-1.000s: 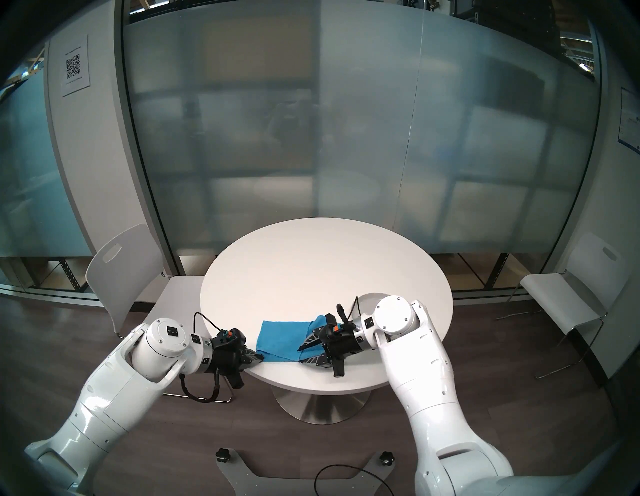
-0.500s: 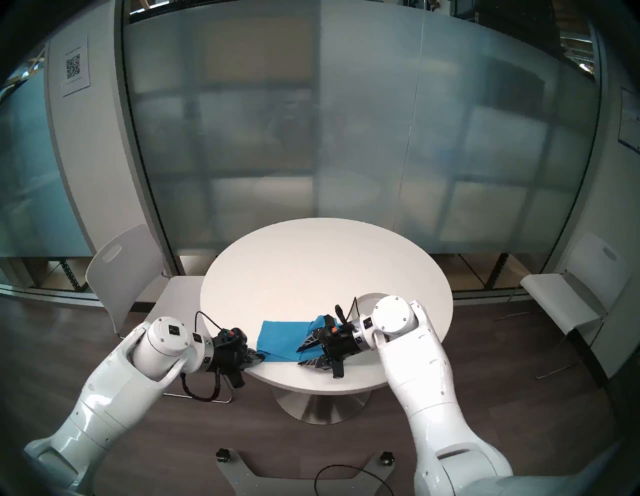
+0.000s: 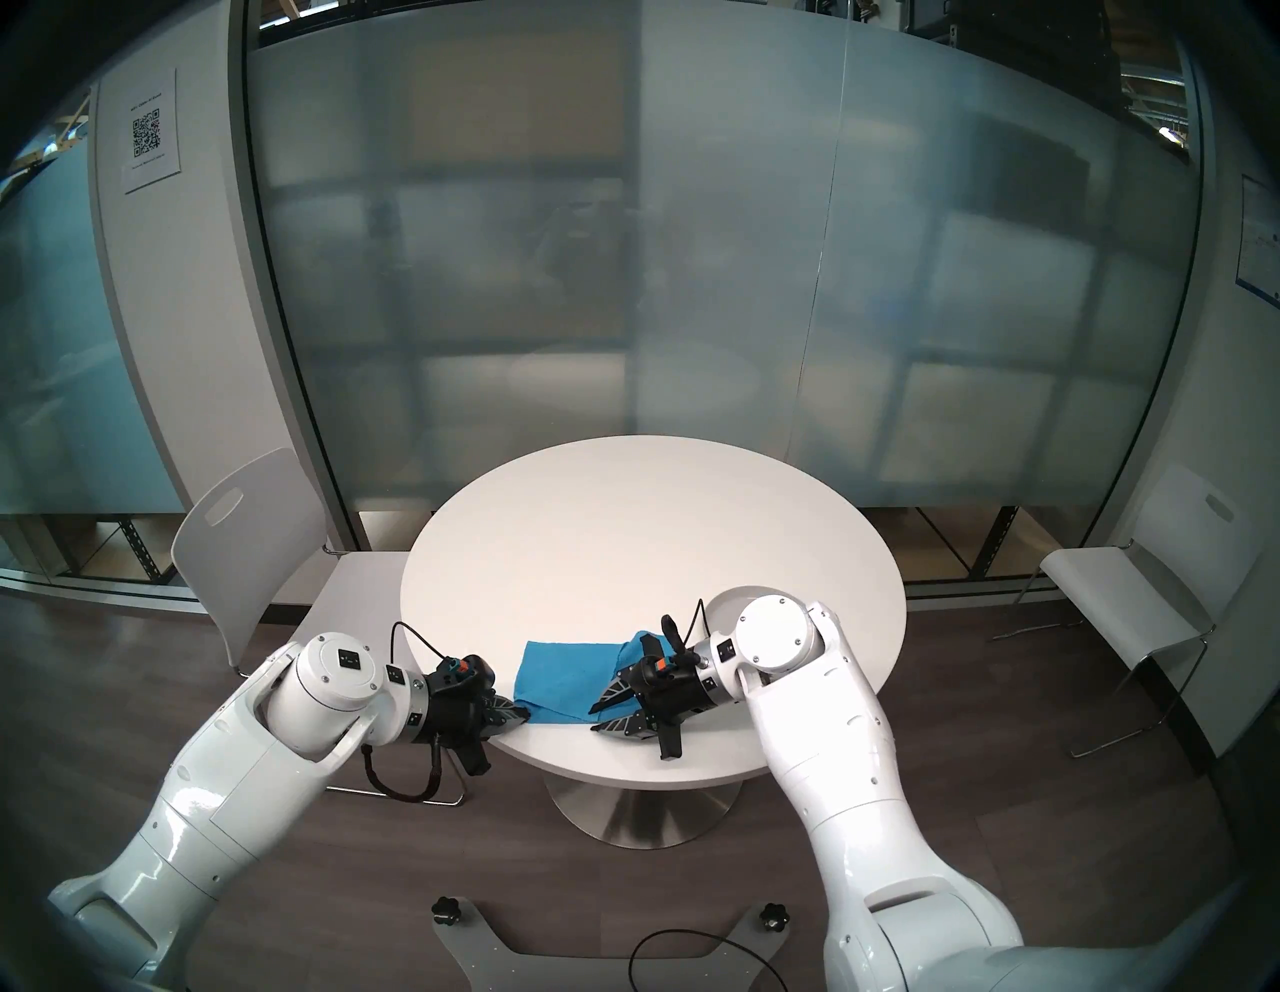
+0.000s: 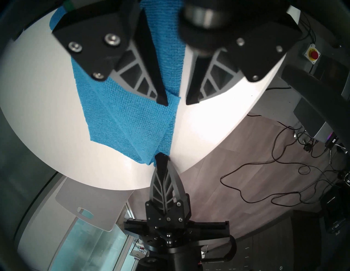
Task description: Fold the napkin in half twice and place it beside the plate
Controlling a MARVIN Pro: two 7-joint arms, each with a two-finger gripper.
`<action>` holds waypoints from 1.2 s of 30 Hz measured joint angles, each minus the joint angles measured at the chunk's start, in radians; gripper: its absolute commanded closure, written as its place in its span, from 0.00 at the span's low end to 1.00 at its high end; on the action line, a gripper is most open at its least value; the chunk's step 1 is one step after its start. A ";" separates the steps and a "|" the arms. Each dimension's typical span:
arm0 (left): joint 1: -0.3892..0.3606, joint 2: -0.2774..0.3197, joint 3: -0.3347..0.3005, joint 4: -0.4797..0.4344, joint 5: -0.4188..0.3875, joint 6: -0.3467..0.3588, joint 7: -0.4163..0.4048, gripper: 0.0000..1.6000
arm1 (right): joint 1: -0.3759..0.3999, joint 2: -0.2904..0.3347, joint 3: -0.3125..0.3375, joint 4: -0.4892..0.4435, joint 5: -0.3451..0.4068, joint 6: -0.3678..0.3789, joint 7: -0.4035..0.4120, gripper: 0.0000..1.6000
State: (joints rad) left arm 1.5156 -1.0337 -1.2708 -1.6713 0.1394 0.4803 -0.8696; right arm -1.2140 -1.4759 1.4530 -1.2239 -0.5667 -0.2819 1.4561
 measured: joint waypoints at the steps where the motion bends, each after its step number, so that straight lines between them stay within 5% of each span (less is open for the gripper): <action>1: 0.000 0.000 0.000 0.000 0.000 0.000 0.000 1.00 | 0.001 0.000 0.000 0.000 0.000 0.000 -0.001 0.51; 6: 0.002 0.000 -0.002 0.000 -0.001 0.000 -0.001 1.00 | 0.006 -0.001 0.000 0.003 0.000 -0.001 -0.006 0.52; 9: 0.003 0.000 -0.003 0.000 -0.002 -0.001 -0.001 1.00 | 0.008 -0.001 0.001 0.003 0.000 -0.001 -0.007 0.69; 15: 0.005 0.001 -0.005 0.000 -0.003 -0.004 -0.001 1.00 | 0.012 -0.002 0.004 0.003 0.000 0.000 -0.007 0.75; 36: 0.015 0.005 -0.010 -0.006 -0.006 -0.009 0.001 1.00 | 0.014 -0.005 0.018 -0.043 0.006 0.058 0.029 0.71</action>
State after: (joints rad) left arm 1.5303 -1.0292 -1.2809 -1.6770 0.1333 0.4712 -0.8684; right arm -1.2002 -1.4806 1.4705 -1.2671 -0.5611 -0.2234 1.4852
